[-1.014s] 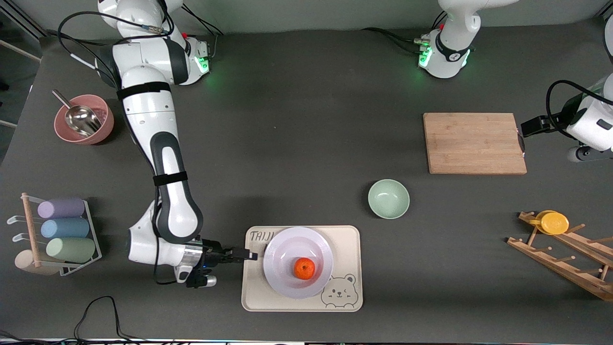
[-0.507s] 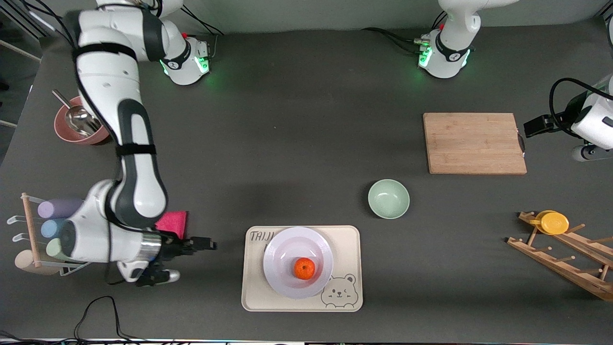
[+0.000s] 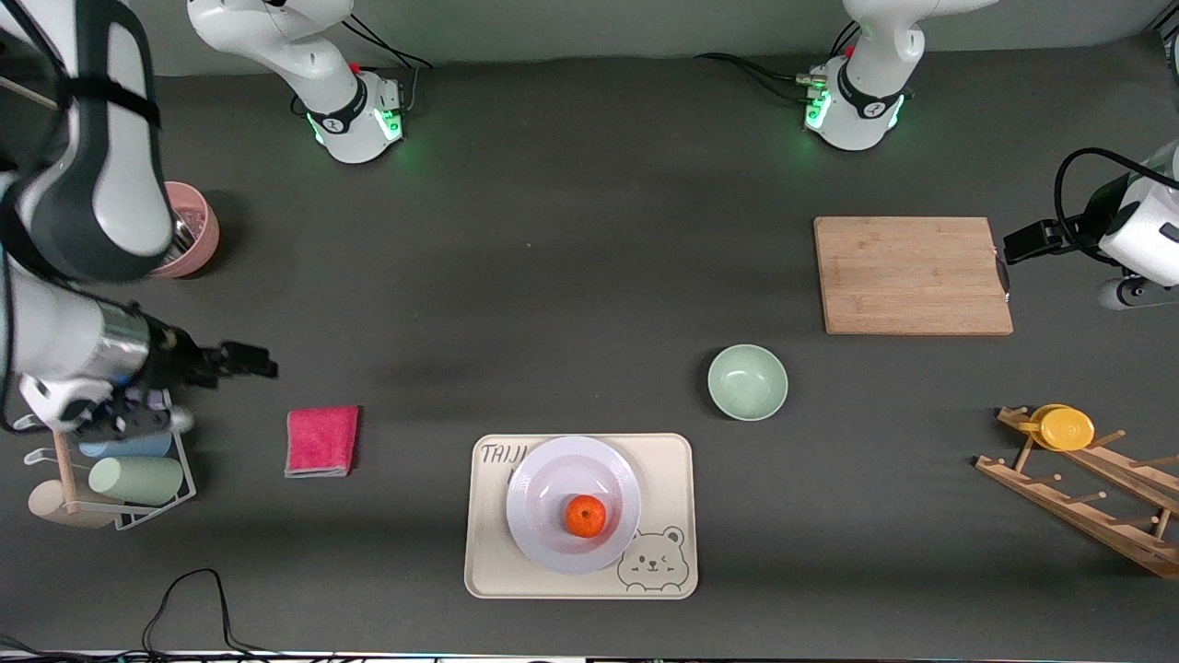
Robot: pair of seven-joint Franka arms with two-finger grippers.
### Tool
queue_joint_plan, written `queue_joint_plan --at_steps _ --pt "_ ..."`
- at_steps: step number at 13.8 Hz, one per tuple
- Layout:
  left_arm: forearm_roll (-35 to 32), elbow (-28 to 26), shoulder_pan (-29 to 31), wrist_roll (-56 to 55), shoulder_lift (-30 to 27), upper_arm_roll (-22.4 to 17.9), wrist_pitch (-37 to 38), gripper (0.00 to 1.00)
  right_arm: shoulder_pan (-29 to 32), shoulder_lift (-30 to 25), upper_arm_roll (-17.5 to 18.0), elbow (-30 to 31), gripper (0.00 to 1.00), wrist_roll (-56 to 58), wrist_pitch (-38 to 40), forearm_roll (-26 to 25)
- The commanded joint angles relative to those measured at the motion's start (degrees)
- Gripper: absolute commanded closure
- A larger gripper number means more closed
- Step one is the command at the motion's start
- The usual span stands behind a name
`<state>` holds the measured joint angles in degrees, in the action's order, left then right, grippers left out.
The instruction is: Place orange and plate with both arms
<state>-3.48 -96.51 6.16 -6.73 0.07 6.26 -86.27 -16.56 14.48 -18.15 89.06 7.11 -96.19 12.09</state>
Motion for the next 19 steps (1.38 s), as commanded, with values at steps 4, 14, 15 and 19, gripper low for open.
queue_joint_plan --at_steps 4,14,15,19 --pt "1.36 0.18 0.44 0.14 -2.61 -0.46 0.84 0.00 8.12 -11.30 10.06 4.02 0.00 -5.18 6.88 -11.28" --pt "3.04 -0.61 0.26 0.58 -6.05 -0.37 -1.01 0.00 10.59 -11.14 10.07 0.06 0.00 -5.35 7.41 -11.65" --pt "3.04 -0.61 0.26 0.58 -5.96 -0.37 -1.01 0.00 10.50 -11.40 9.98 0.15 0.00 -5.88 7.68 -11.65" --pt "3.04 -0.61 0.26 0.58 -5.96 -0.37 -1.01 0.00 10.50 -11.67 9.81 0.15 0.00 -6.32 8.56 -11.65"
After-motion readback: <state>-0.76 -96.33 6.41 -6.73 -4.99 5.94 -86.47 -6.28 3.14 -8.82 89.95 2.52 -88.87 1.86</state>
